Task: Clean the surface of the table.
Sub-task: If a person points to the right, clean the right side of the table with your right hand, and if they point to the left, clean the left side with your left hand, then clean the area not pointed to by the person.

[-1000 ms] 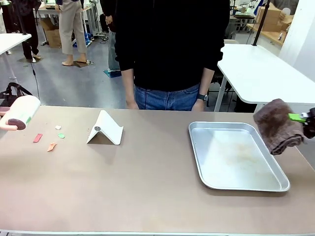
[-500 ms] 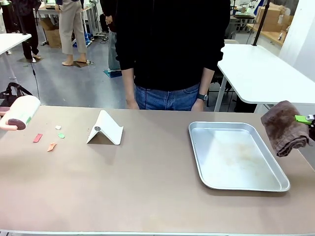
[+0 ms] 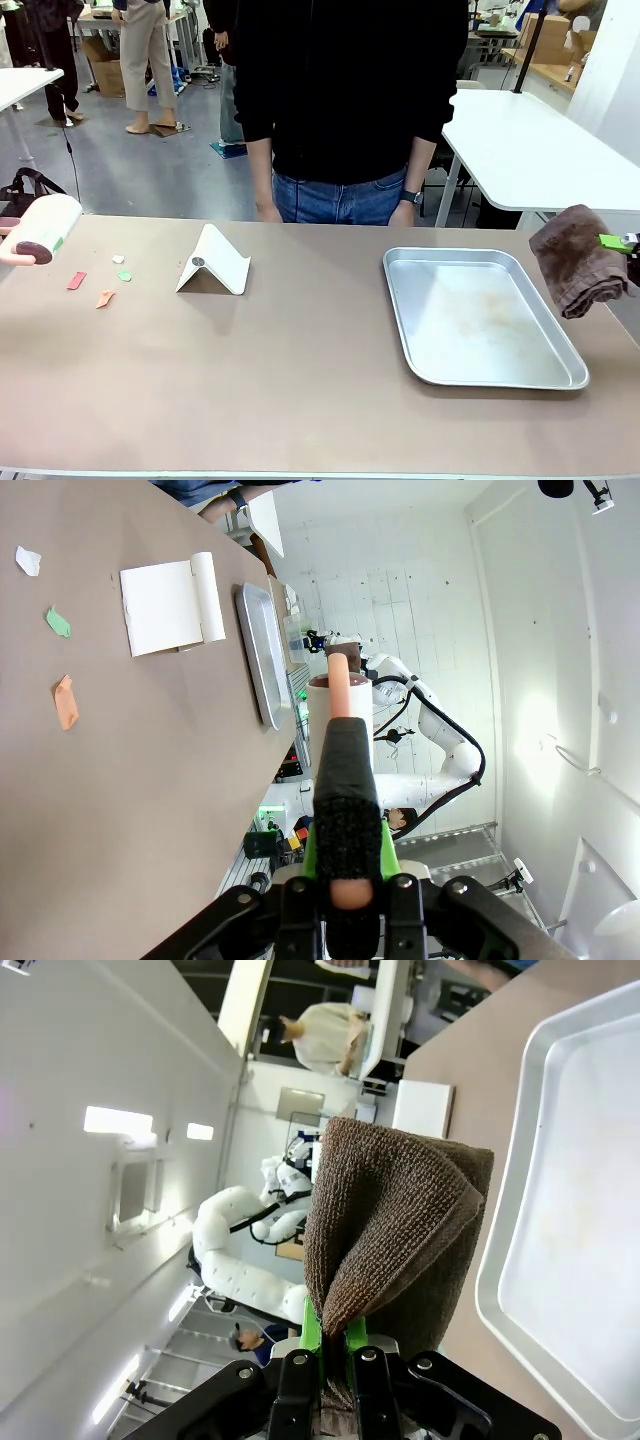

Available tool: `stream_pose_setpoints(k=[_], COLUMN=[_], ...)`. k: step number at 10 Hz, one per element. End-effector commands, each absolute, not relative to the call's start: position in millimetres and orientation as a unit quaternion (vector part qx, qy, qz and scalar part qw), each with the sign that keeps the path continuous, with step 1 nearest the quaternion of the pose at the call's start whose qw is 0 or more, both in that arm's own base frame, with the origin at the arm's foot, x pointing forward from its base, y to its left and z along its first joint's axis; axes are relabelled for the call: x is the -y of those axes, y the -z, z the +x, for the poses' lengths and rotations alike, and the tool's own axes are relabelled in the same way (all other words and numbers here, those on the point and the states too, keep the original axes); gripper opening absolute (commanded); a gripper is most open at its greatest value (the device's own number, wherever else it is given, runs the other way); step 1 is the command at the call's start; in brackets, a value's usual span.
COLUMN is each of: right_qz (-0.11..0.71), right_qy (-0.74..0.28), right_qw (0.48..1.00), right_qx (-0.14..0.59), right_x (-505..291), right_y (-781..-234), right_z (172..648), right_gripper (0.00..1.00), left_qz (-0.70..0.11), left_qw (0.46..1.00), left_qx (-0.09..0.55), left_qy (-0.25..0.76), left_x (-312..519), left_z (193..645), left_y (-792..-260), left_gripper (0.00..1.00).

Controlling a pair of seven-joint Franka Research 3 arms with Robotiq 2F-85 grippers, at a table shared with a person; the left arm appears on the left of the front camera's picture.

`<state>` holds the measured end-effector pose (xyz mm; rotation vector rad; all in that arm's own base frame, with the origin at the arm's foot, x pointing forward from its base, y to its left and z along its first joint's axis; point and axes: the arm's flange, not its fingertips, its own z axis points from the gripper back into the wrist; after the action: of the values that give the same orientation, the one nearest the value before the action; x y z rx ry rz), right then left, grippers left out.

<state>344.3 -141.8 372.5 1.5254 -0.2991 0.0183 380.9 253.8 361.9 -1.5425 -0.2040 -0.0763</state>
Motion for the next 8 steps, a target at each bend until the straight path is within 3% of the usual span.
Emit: stream_pose_setpoints(k=[1,8], right_qz=[0.689,0.689], right_qy=[-0.013,-0.013], right_qw=[0.712,0.712], right_qx=[0.135,0.135], right_x=[141.5,141.5], right_y=[-375.5,-375.5], right_z=[344.8,344.8], right_gripper=[0.11,0.11], left_qz=[-0.700,-0.700], left_qw=[0.706,0.706], left_qx=[0.097,0.097], left_qy=[0.042,0.042], left_x=[-254.6,-254.6], left_z=[377.9,377.9], left_y=[-365.1,-365.1], left_gripper=[0.00,0.00])
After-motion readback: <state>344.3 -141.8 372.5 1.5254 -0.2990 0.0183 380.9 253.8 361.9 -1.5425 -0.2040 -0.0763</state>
